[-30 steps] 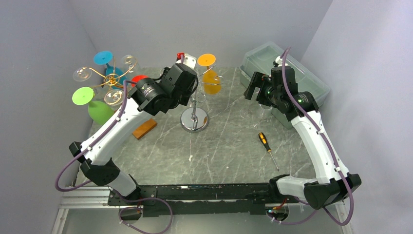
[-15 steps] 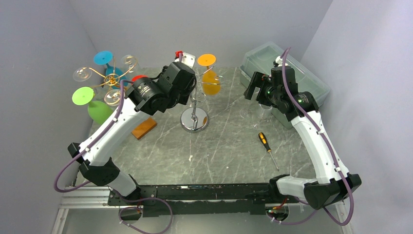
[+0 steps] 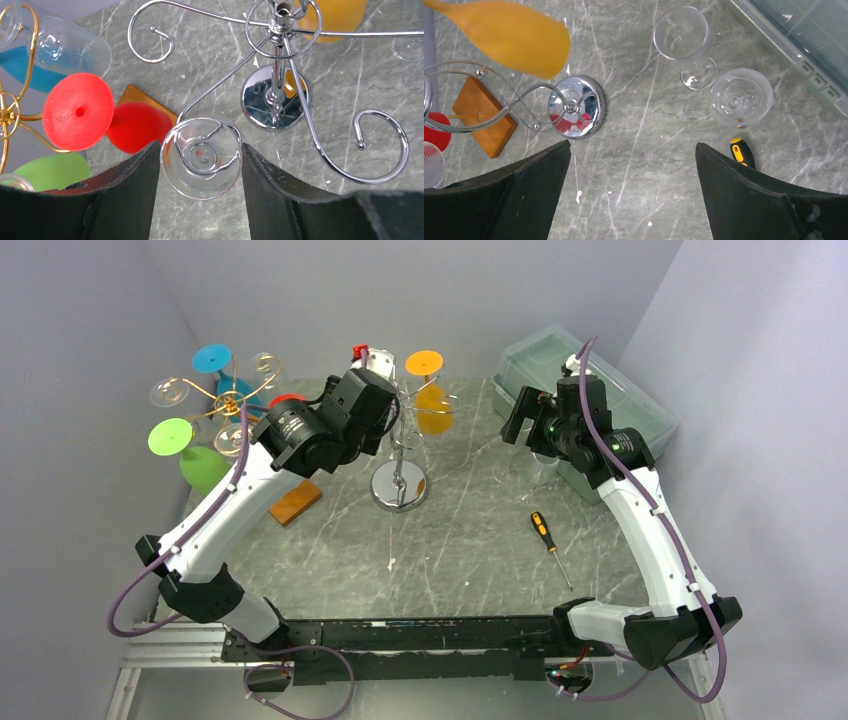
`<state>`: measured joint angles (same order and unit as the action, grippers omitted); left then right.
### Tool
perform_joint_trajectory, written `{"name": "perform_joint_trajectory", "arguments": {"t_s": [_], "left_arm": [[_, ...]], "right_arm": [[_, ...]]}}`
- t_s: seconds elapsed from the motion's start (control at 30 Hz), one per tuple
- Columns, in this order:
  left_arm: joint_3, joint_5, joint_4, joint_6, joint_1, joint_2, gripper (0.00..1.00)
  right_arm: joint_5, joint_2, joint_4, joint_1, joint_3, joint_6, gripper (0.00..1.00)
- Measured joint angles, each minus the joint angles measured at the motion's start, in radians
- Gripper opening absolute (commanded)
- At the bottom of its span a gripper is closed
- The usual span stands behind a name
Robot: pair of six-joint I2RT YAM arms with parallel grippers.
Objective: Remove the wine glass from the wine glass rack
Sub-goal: Pick up the wine glass from the wine rack.
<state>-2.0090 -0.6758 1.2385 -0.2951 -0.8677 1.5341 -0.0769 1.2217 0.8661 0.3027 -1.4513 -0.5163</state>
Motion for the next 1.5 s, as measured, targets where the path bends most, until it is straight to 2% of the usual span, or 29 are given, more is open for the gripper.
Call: {"name": "perform_joint_trajectory", "arguments": {"t_s": [0.43,0.77,1.5], "left_arm": [[0.023,-0.082,-0.077,0.023,0.001,-0.011,0.32],[0.04,-0.087,-0.142,0.047,0.02,-0.011,0.32],[0.04,0.037,-0.197,0.072,0.031,0.039,0.29]], "right_arm": [[0.0,0.0,0.0,0.0,0.0,0.0,0.98],[0.0,-0.01,0.0,0.0,0.0,0.0,0.98],[0.045,-0.089,-0.073,0.013,0.103,-0.005,0.98]]}}
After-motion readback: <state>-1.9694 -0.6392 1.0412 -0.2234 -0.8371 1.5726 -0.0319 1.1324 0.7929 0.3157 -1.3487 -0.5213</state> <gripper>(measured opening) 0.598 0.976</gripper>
